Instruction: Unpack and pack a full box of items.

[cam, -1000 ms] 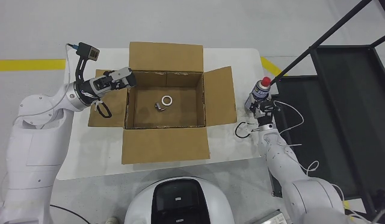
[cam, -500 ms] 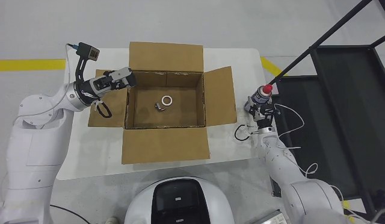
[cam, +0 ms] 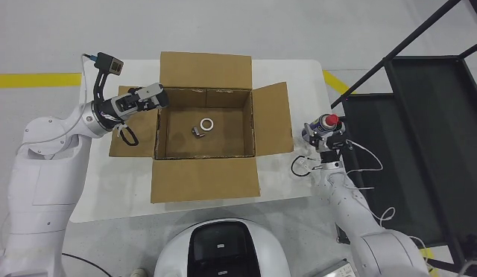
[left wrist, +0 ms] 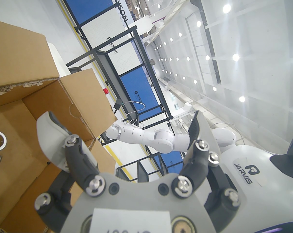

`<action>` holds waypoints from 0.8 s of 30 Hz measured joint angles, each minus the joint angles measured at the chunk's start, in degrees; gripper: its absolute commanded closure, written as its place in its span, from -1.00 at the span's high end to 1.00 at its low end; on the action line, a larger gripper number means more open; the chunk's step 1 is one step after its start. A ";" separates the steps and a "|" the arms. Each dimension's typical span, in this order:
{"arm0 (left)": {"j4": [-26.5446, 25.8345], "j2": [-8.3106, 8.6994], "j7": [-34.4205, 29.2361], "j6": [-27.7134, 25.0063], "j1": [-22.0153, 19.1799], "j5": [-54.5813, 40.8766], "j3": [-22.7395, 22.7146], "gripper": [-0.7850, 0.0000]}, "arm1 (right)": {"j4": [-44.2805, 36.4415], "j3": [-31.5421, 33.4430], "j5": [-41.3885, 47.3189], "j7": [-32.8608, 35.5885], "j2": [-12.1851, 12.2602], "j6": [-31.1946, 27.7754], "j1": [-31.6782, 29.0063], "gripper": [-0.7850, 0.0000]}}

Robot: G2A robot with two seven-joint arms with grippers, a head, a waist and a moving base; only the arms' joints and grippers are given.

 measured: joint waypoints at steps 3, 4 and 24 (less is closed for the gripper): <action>0.00 0.00 0.00 0.00 0.00 0.00 0.00 1.00 | -3.82 0.52 -0.27 -0.91 0.54 0.23 -1.96 1.00; 0.00 0.00 0.00 0.00 0.00 0.00 0.00 1.00 | -5.21 0.75 -0.41 -1.05 0.72 0.62 -2.68 1.00; 0.00 0.00 0.00 0.00 0.00 0.00 0.00 1.00 | -58.67 10.98 1.73 21.53 3.64 6.42 -29.10 1.00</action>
